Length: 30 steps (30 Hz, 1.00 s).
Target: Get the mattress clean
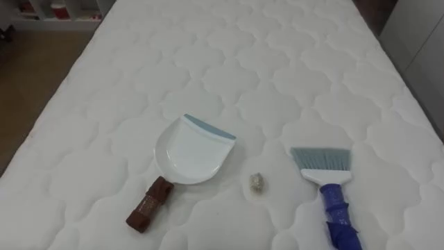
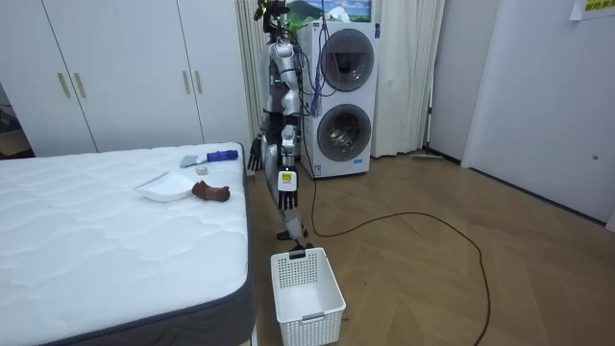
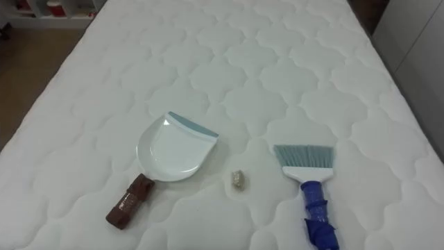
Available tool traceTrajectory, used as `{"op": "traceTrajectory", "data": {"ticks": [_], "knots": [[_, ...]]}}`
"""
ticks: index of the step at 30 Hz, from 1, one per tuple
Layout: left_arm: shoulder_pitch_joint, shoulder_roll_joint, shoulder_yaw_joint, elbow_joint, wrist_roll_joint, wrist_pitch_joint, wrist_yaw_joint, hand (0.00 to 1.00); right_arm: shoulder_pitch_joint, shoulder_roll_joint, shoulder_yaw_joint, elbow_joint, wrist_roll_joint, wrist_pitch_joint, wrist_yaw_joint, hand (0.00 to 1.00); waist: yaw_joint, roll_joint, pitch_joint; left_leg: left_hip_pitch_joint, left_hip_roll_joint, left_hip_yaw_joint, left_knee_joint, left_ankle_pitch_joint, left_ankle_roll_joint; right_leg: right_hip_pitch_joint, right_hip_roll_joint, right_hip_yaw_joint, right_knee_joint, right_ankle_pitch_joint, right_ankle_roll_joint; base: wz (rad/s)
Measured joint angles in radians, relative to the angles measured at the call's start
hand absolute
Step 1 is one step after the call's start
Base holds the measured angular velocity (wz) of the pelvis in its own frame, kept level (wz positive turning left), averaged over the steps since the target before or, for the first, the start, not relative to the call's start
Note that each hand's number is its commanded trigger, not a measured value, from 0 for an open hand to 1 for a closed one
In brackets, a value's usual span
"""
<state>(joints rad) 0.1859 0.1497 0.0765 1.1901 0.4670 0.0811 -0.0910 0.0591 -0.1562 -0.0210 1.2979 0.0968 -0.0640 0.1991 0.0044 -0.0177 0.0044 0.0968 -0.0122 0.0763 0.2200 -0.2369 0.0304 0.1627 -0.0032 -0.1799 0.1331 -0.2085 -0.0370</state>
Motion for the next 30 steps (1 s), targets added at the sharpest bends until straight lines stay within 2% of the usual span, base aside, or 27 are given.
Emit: {"op": "traceTrajectory", "data": {"ticks": [10,13,17,20,24,30], "knots": [[0.002,0.0,0.0,-0.004,-0.003,-0.004,0.003,0.0,0.0,0.003,0.001,0.0,0.0,0.0,-0.007,0.0,0.0,-0.006,0.001,-0.002,0.0,-0.001,0.0,0.0,0.0,-0.002,0.0,0.001,0.0,0.0,0.0,0.0],[0.007,0.0,0.005,-0.028,-0.003,-0.01,0.033,0.0,0.002,0.003,0.002,-0.001,0.015,0.0,-0.014,0.0,0.002,-0.007,0.001,-0.003,0.0,-0.002,0.0,0.0,0.0,-0.003,0.0,-0.001,0.0,0.0,0.0,0.0],[-0.003,0.001,0.041,-0.05,-0.007,-0.043,0.102,0.0,0.002,0.003,0.002,-0.001,0.019,-0.002,-0.014,0.0,-0.001,-0.011,-0.0004,-0.007,0.0,-0.005,0.0,0.0,0.0,-0.005,0.001,-0.002,0.0,0.0,0.0,0.01],[-0.008,-0.002,0.043,-0.111,-0.037,-0.082,0.162,0.0,-0.001,0.003,0.002,0.013,0.034,-0.014,-0.015,0.0,-0.002,-0.004,-0.0035,-0.017,-0.001,-0.012,0.002,0.0,0.0,-0.007,0.001,-0.011,0.0,0.0,0.0,0.08],[-0.022,-0.004,0.062,-0.213,-0.048,-0.151,0.242,0.0,0.001,0.001,0.002,0.02,0.044,-0.033,-0.037,0.0,0.001,-0.005,-0.0015,-0.016,-0.001,-0.013,0.0,0.0,0.0,-0.007,0.001,-0.012,0.002,0.0,0.0,0.0],[-0.05,-0.008,0.06,-0.352,-0.084,-0.203,0.326,0.0,0.0,-0.007,0.001,0.02,0.038,-0.047,-0.033,0.0,-0.001,0.001,-0.004,-0.017,0.0,-0.008,-0.005,0.0,0.0,-0.019,0.001,-0.005,0.006,0.0,0.0,-0.02]]}}
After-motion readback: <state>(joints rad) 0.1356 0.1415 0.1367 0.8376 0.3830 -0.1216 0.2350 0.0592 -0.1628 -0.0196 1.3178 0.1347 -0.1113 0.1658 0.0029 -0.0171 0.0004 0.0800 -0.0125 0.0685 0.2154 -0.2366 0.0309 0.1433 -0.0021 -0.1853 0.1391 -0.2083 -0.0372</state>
